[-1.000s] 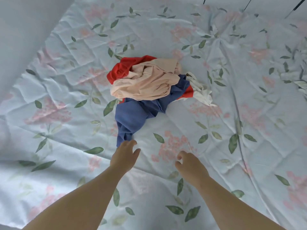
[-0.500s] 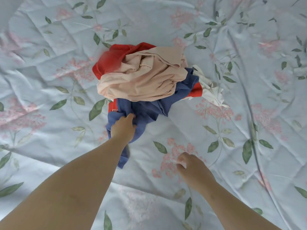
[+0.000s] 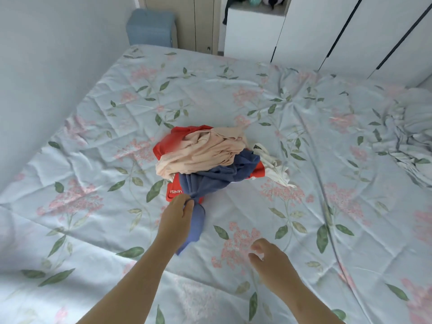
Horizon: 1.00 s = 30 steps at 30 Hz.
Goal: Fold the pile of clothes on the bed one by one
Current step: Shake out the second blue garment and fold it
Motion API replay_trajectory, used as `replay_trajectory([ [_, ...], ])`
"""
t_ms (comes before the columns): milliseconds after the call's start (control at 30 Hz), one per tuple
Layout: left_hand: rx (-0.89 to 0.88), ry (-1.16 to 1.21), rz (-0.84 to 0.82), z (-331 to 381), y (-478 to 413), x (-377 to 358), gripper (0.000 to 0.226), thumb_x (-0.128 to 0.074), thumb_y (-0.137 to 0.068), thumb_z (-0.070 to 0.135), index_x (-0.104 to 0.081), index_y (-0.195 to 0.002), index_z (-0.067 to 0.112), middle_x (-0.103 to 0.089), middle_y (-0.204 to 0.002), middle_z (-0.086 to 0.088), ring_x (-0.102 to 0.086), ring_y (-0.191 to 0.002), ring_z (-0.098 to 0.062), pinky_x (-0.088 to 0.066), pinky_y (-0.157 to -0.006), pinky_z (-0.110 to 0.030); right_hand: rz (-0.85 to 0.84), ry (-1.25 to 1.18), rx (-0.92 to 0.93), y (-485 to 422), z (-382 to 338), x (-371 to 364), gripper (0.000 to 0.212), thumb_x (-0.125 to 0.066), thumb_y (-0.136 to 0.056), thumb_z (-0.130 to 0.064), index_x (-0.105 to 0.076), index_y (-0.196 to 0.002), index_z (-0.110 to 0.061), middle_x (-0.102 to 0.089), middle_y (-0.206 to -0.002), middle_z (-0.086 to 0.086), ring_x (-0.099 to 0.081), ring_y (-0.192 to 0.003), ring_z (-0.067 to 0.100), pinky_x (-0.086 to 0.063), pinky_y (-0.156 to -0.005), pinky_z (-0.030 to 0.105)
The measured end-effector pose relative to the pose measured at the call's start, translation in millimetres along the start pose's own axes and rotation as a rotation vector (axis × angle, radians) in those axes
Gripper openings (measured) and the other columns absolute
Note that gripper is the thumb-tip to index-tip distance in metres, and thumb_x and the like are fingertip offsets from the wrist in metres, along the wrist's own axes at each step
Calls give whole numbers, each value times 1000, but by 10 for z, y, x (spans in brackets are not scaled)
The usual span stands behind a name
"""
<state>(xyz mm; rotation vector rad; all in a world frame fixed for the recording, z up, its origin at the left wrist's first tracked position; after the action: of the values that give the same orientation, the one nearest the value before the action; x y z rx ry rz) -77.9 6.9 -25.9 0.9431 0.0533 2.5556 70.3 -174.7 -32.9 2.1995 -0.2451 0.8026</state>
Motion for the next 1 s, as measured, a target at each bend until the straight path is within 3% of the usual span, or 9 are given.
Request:
replay_trajectory([
  [133,-2,184,52,575,274,332,23,-39,-100,13,-54,-93,-2,-52,-80,-13,-44,-71,-18,-35,-64,-26,61,-52,43,335,-158,331,23,-45,-97,-27,-48,-120,-22,-50,-121,-4,-51,-100,11,-41,-83,25],
  [300,-144,505,100,1389,659,649,24,-38,-101,8,-50,-80,7,-48,-74,-3,-42,-67,-14,-38,-58,-12,151,-112,135,715,-334,768,32,-45,-98,-25,-43,-129,-20,-49,-127,-3,-48,-101,10,-38,-83,22],
  [400,-132,745,99,1769,842,678,27,-39,-102,16,-55,-80,20,-56,-77,1,-52,-75,-15,-44,-73,-28,219,-162,201,919,-403,1043,33,-47,-98,-25,-45,-130,-17,-55,-115,-1,-54,-99,14,-41,-81,25],
  [500,-42,972,48,2061,999,579,24,-39,-101,14,-54,-83,13,-61,-84,-6,-57,-79,-18,-48,-73,-30,246,-250,307,1133,-395,1244,19,-50,-95,-19,-50,-112,-26,-60,-96,-4,-59,-86,13,-45,-74,27],
  [567,-30,1034,-17,2211,1088,497,20,-39,-101,13,-53,-87,10,-61,-94,-16,-58,-87,-25,-49,-77,-36,247,-358,391,1251,-317,1312,33,-60,-87,-13,-47,-112,-30,-60,-91,-9,-61,-84,10,-47,-70,22],
  [700,-17,1041,-50,2389,1277,354,24,-39,-100,10,-52,-81,12,-60,-84,-10,-58,-79,-23,-50,-69,-32,127,-454,424,1367,-99,1282,30,-63,-87,-12,-57,-108,-33,-67,-93,-16,-65,-85,8,-51,-77,23],
  [800,25,1015,-24,2393,1348,252,22,-40,-100,11,-55,-83,12,-63,-83,-7,-60,-75,-19,-51,-65,-28,75,-468,406,1430,27,1329,16,-53,-94,-13,-66,-103,-14,-67,-90,6,-57,-80,12,-46,-70,21],
  [900,111,794,160,2177,1296,256,17,-44,-99,23,-58,-100,13,-61,-89,-4,-56,-78,-18,-48,-68,-29,59,-561,343,1488,123,1451,21,-45,-98,-13,-61,-100,-26,-67,-99,9,-59,-83,17,-52,-76,34],
  [1000,96,645,203,2112,1398,179,15,-48,-97,30,-50,-108,19,-52,-103,-3,-48,-81,-15,-41,-72,-31,101,-728,282,1509,153,1668,15,-44,-99,-12,-58,-103,-16,-64,-106,18,-61,-84,23,-54,-81,46],
])
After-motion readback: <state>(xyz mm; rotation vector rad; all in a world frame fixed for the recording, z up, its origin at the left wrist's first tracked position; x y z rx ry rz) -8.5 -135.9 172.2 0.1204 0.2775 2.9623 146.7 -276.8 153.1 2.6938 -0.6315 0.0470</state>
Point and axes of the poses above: each hand's wrist, its own y-axis away from the middle knuckle, its own x-axis out of the back of the hand, z = x × y, the point moved 5 cm from there along -y, towards the middle knuckle
